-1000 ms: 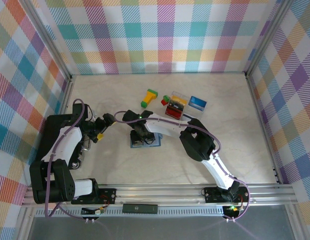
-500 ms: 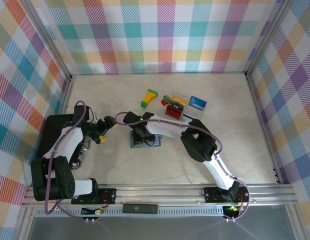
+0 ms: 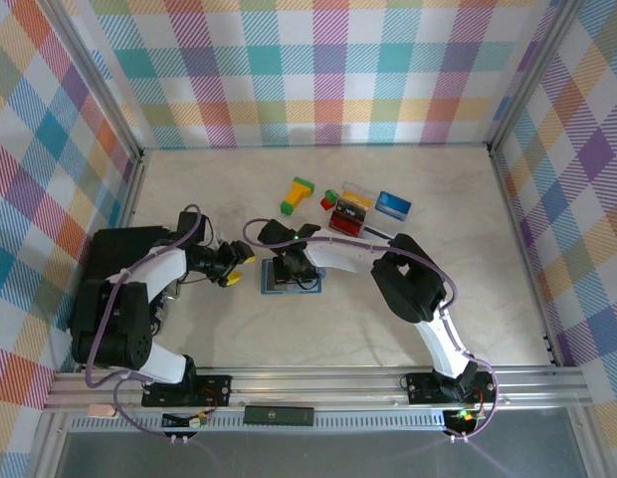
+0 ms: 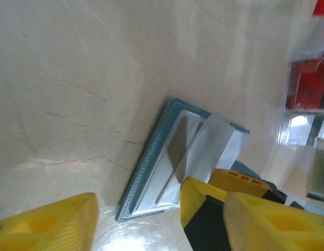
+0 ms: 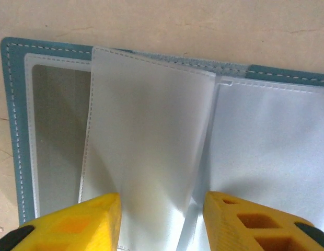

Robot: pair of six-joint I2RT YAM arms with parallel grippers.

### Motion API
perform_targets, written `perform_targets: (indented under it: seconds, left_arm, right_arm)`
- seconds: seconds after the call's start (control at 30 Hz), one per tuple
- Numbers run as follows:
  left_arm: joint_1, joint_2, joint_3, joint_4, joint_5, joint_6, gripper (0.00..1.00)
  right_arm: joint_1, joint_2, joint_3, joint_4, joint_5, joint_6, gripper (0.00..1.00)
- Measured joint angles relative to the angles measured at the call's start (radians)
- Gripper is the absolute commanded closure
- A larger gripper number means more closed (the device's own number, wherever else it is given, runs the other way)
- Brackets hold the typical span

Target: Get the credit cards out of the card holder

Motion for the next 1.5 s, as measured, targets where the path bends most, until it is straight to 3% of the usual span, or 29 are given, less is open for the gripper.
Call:
perform_targets:
  seconds: [0.17, 0.4, 0.93, 1.17, 1.5]
  left_arm:
    - [-0.063, 0.06, 0.0, 0.077, 0.022, -0.037, 0.63]
    - [-0.125, 0.127, 0.0, 0.145, 0.029, -0.074, 0.75]
    - [-0.138, 0.186, -0.001, 0.161, 0.006, -0.062, 0.81]
    - [-0.138, 0.187, 0.003, 0.156, 0.003, -0.04, 0.81]
    - [-0.14, 0.191, 0.043, 0.081, 0.003, -0.017, 0.81]
  right_arm:
    - [-0.002, -0.01, -0.019, 0.019, 0.001, 0.011, 0.57]
    - [-0.002, -0.01, -0.019, 0.018, 0.004, 0.018, 0.58]
    - [-0.002, -0.021, -0.021, 0.002, 0.043, 0.018, 0.55]
    - [-0.018, -0.115, -0.106, -0.048, 0.156, 0.027, 0.55]
    - [-0.068, -0.273, -0.233, -0.025, 0.218, 0.054, 0.55]
